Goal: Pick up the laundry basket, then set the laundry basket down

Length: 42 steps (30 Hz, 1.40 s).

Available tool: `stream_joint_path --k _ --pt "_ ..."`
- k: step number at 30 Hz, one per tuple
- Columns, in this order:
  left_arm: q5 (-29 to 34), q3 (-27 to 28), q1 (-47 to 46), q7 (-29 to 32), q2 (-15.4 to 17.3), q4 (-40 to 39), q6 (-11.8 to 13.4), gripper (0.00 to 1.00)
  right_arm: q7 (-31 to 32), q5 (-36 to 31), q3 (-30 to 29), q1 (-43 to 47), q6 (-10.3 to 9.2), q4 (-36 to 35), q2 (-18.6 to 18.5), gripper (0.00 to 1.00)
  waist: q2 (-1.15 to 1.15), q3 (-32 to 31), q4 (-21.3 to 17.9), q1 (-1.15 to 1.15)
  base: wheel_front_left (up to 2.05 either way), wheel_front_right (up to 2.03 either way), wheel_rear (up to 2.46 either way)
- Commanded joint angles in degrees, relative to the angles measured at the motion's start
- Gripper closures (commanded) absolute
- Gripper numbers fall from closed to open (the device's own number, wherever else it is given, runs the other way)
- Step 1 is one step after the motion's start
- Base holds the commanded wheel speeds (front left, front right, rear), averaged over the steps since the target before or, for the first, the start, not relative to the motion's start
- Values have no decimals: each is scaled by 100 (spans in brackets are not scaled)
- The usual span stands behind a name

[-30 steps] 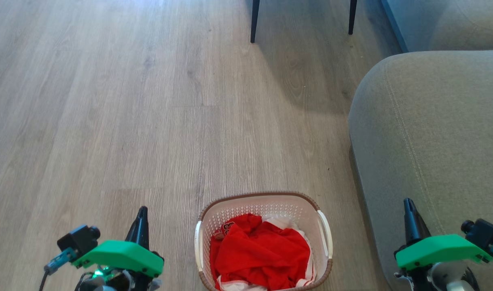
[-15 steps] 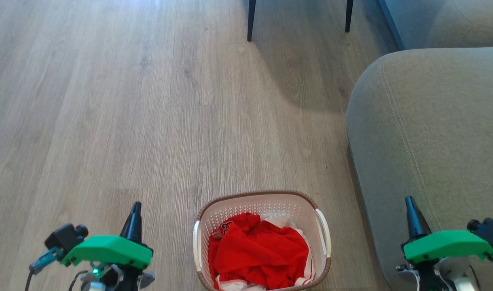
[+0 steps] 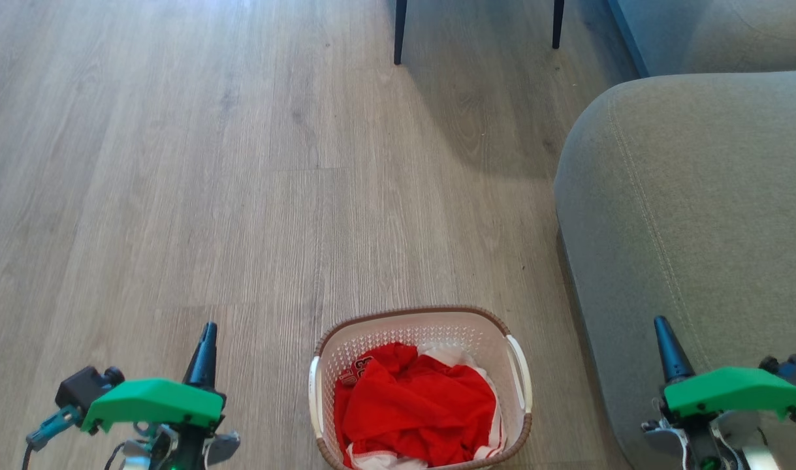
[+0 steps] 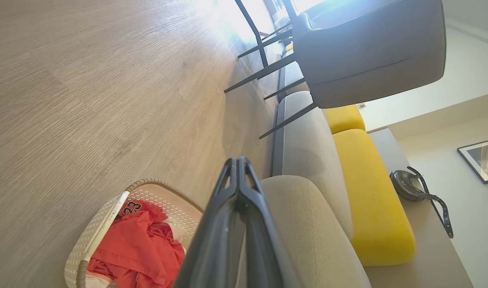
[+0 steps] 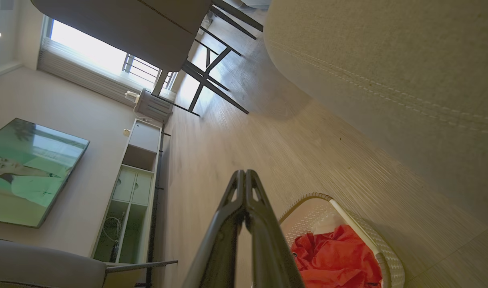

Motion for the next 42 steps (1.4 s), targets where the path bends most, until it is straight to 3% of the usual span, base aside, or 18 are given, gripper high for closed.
stream_joint_path --k 1,42 --pt "-154 183 -361 42 80 -196 -63 100 28 165 29 -317 27 -151 -127 100 0 2 -5 0 0 0 0" --pt "-2685 941 -553 735 76 -226 -458 100 732 2726 -268 -633 40 62 -132 100 0 73 -173 0 0 0 0"
